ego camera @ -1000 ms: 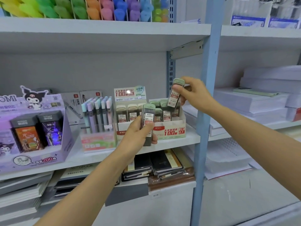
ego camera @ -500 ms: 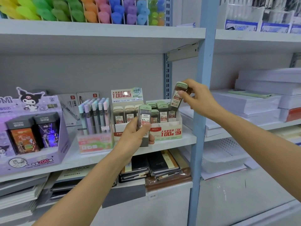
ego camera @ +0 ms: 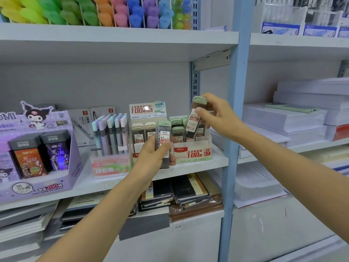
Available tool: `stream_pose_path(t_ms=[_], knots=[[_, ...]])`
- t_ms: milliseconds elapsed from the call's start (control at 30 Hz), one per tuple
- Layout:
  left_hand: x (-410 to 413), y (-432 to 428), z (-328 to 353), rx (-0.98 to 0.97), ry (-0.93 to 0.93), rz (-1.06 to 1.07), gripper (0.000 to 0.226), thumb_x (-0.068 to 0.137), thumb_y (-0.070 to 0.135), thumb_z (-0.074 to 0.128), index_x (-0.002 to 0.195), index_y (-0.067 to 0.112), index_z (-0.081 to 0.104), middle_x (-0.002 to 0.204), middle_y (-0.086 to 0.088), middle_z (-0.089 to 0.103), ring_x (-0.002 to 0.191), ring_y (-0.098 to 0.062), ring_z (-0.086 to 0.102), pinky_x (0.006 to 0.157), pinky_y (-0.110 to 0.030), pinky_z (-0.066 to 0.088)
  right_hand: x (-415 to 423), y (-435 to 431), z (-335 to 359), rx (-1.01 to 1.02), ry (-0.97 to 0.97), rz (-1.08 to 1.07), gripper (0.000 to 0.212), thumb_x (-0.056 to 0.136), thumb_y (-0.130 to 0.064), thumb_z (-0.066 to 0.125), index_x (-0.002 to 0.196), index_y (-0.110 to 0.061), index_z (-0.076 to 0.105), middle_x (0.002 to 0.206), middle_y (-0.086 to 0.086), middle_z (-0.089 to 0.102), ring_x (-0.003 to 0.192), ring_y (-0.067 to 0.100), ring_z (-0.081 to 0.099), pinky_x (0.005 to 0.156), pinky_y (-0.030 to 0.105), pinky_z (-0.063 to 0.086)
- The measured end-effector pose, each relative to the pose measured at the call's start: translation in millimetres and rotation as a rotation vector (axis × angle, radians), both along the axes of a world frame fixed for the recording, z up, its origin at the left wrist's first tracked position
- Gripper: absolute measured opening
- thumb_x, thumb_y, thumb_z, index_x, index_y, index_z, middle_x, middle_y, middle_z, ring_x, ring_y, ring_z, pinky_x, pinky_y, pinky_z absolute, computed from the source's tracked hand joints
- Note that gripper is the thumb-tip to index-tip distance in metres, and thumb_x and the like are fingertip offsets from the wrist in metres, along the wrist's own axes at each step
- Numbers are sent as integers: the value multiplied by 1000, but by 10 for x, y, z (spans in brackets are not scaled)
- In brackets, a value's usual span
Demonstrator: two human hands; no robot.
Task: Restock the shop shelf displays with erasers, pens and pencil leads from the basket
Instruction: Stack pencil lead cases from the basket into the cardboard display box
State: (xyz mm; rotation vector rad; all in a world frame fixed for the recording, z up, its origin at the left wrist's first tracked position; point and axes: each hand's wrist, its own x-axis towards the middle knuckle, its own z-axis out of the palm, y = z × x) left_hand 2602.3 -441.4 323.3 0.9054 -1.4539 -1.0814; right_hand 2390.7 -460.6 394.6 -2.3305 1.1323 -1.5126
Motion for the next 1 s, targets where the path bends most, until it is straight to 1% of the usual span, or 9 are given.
stream_pose_path(t_ms=[167, 267, 367, 500, 600, 667, 800, 867, 1000], knots=[[5, -24, -3, -17, -10, -12, 13, 100, 24, 52, 111, 28, 59, 91, 1, 75, 70, -15, 70, 73, -34, 61, 171, -138, -147, -61, 215, -68, 16, 98, -18, 53, 111, -11, 58, 102, 1, 64, 95, 15, 62, 75, 25, 54], [18, -38, 8, -22, -16, -25, 13, 100, 24, 53, 109, 31, 59, 91, 4, 75, 70, -15, 70, 74, -34, 60, 236, -240, -196, -100, 271, -94, 16, 97, -19, 56, 110, -11, 61, 100, 0, 65, 91, 14, 60, 75, 21, 48], [36, -39, 5, -24, -1, -40, 14, 100, 23, 53, 111, 28, 60, 93, 2, 75, 70, -15, 69, 71, -32, 60, 280, -327, -245, -40, 330, -122, 19, 95, -21, 59, 113, -17, 61, 99, -2, 64, 86, 11, 59, 75, 25, 51], [53, -25, 10, -17, 26, -53, 15, 99, 21, 54, 111, 25, 62, 99, 1, 74, 70, -15, 68, 67, -28, 58, 299, -369, -331, -41, 303, -155, 33, 88, -19, 68, 117, -25, 54, 86, -12, 59, 71, 1, 55, 66, 17, 45], [77, -16, 21, -15, 54, -49, 13, 99, 20, 55, 108, 26, 61, 101, 1, 74, 69, -14, 68, 65, -26, 57, 312, -376, -380, -161, 356, -257, 23, 87, -20, 69, 109, -20, 64, 99, -12, 54, 82, 0, 49, 76, 23, 45], [98, 2, 32, -15, 42, -49, 12, 98, 20, 55, 107, 26, 60, 96, 4, 75, 68, -13, 68, 64, -24, 57, 313, -358, -362, -144, 314, -302, 26, 89, -24, 66, 115, -19, 66, 108, -7, 52, 91, 6, 48, 79, 24, 45], [125, 50, 42, -50, -21, -96, 14, 98, 20, 56, 112, 20, 59, 87, 1, 74, 68, -14, 66, 66, -26, 58, 363, -182, -236, -8, 1, -48, 34, 95, -33, 57, 127, -22, 60, 106, -8, 59, 88, 7, 57, 75, 18, 47], [115, 84, 57, -63, -53, -109, 19, 97, 20, 58, 115, 19, 58, 89, -1, 74, 68, -14, 66, 64, -24, 56, 423, -66, -186, 122, -5, 106, 38, 94, -36, 58, 130, -25, 57, 108, -11, 62, 93, 5, 62, 72, 18, 51], [94, 143, 67, -51, -77, -84, 26, 92, 18, 66, 117, 17, 57, 92, -5, 75, 67, -11, 67, 56, -18, 51, 516, 33, -213, 281, 42, 260, 30, 91, -23, 66, 120, -20, 62, 100, -3, 70, 83, 8, 67, 64, 23, 56]])
